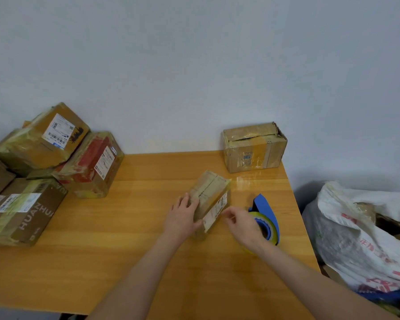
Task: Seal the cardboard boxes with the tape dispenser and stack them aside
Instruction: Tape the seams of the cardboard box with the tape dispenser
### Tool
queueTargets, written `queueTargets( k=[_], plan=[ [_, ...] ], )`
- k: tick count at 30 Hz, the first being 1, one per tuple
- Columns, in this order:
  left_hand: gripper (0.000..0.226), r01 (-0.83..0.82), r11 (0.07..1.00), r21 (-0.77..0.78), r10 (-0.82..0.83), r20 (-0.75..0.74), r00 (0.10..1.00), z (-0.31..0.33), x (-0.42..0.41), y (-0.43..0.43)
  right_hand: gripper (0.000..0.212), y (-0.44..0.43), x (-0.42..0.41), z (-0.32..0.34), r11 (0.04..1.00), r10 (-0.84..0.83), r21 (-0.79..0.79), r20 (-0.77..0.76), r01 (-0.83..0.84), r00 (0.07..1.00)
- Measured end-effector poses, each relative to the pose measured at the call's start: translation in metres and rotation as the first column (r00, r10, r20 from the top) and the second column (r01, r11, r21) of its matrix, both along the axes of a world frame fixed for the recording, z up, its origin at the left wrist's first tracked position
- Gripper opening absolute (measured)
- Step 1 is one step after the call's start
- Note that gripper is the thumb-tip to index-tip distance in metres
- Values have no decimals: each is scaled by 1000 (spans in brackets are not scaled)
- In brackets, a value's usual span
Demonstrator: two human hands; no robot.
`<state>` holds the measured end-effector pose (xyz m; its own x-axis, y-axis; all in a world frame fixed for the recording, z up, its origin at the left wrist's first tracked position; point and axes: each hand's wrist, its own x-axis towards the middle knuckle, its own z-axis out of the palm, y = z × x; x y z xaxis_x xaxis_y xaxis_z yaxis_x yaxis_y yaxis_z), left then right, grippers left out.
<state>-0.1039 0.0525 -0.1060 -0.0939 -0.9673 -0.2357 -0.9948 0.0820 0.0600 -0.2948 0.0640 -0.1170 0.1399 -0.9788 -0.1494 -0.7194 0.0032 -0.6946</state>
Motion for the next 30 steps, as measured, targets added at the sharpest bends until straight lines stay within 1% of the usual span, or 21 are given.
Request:
queueTargets(
  k=[3,5,6,7,9,11,13,14,15,16,18,19,20,21,22,24,26,27,28,29,30],
  plan=[
    [60,101,994,-37,-99,54,994,8,18,-8,25,-12,-15,7,997,-75,-32,-49,73,996],
    [66,119,988,-94,-112,77,991,12,27,-8,38,-20,-18,11,996,-84,-13,-77,83,993],
    [70,83,987,-137,-76,52,996,13,28,-6,47,-24,-18,12,997,-74,-4,-85,74,994],
    [73,10,985,-173,-13,-11,1000,14,26,-4,57,-27,-16,12,998,-59,9,-86,59,995],
    [69,-185,962,-203,146,-190,971,12,20,2,76,-34,-11,13,999,-7,48,-93,11,996],
    [62,-395,900,-184,315,-352,881,9,10,9,90,-40,-4,13,994,51,97,-98,-42,994],
    [69,-592,802,-76,479,-510,714,7,0,13,94,-43,2,12,987,80,146,-83,-67,993],
    [76,-650,760,9,537,-573,620,6,-5,14,93,-44,4,12,986,74,153,-94,-60,993],
    [80,-674,734,87,570,-618,541,5,-8,13,93,-43,5,13,988,56,146,-120,-38,991],
    [81,-666,733,139,572,-656,493,4,-11,11,92,-41,6,13,991,32,134,-151,-11,988],
    [73,-575,802,160,475,-754,453,4,-14,3,85,-34,6,13,990,23,139,-206,6,978],
    [69,-515,843,154,412,-800,435,6,-15,-1,79,-29,5,11,988,37,155,-215,-3,976],
    [67,-459,875,153,370,-823,430,9,-16,-4,72,-25,5,9,984,45,176,-188,-11,981],
    [69,-406,901,152,346,-817,462,9,-17,-6,65,-20,4,7,979,36,203,-136,-8,990],
    [72,-347,927,139,319,-780,539,8,-19,-5,58,-14,4,5,975,15,223,-71,2,997],
    [84,-177,978,109,205,-643,738,0,-24,2,47,-4,3,3,972,-26,233,-11,28,1000],
    [92,-8,996,88,48,-458,888,-11,-28,11,32,1,2,2,976,-23,214,-30,29,999],
    [91,43,997,60,-20,-337,941,-16,-28,12,35,2,2,3,976,-19,216,-36,26,999],
    [90,75,997,32,-66,-212,975,-19,-27,13,37,3,1,4,974,-7,225,-19,11,1000],
    [89,95,995,11,-94,-112,989,-19,-26,12,37,2,-1,6,971,12,239,-2,-11,1000],
    [89,111,994,-4,-111,-51,992,-18,-25,13,36,1,-5,7,972,34,233,-2,-32,999]
  ],
)
